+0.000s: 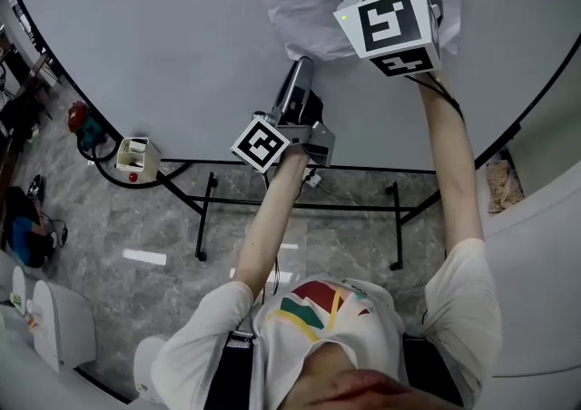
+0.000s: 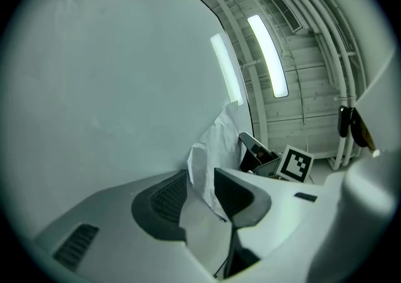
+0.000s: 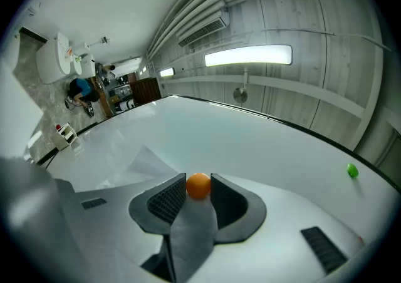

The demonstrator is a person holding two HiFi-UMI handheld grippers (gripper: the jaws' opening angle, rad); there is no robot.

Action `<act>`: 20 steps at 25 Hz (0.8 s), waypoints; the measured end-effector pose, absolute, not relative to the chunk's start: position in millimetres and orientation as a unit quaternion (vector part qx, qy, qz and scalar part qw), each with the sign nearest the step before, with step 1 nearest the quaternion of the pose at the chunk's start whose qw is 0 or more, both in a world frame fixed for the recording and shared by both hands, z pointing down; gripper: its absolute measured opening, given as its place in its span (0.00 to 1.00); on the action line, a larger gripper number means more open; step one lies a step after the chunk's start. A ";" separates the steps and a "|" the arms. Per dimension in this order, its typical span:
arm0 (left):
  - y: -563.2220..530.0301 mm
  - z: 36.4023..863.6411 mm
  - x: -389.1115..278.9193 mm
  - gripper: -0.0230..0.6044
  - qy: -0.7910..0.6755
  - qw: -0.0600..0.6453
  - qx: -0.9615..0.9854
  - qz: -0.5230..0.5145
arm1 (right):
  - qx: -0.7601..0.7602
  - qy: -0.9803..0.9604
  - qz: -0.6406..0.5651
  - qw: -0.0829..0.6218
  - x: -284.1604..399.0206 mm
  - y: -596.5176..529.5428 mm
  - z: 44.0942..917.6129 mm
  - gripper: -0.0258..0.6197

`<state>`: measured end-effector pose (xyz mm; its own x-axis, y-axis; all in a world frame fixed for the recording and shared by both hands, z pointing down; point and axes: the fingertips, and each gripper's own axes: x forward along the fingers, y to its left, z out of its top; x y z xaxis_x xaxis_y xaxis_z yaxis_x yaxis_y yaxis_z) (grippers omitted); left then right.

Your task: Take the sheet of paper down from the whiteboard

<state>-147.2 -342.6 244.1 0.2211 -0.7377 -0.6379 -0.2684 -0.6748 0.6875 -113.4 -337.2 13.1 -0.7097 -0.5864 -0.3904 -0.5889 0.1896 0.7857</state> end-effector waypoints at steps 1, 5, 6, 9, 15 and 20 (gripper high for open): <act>-342.2 242.9 -148.2 0.33 -0.334 0.220 0.748 -0.530 | -0.380 0.771 0.511 0.000 -113.8 -337.3 13.4 0.24; -344.4 237.4 -152.6 0.12 -0.361 0.187 0.756 -0.513 | -0.379 0.771 0.512 -0.002 -114.0 -338.3 12.7 0.24; -345.1 235.6 -152.2 0.11 -0.364 0.184 0.758 -0.508 | -0.379 0.771 0.512 -0.002 -113.9 -338.7 12.4 0.24; -342.1 233.7 -150.4 0.11 -0.363 0.193 0.755 -0.512 | -0.380 0.770 0.513 -0.001 -113.8 -338.5 12.0 0.24; -328.8 246.2 -155.9 0.11 -0.388 0.182 0.750 -0.504 | -0.382 0.769 0.512 0.003 -113.6 -337.4 11.7 0.24; -316.3 251.5 -156.3 0.11 -0.405 0.144 0.765 -0.480 | -0.386 0.773 0.504 0.011 -110.2 -338.5 3.2 0.24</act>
<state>-156.3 -316.3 251.5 0.2122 -0.7574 -0.6175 -0.4808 -0.6310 0.6088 -110.2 -338.5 3.2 -0.7019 -0.5856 -0.4055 -0.6071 0.1940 0.7706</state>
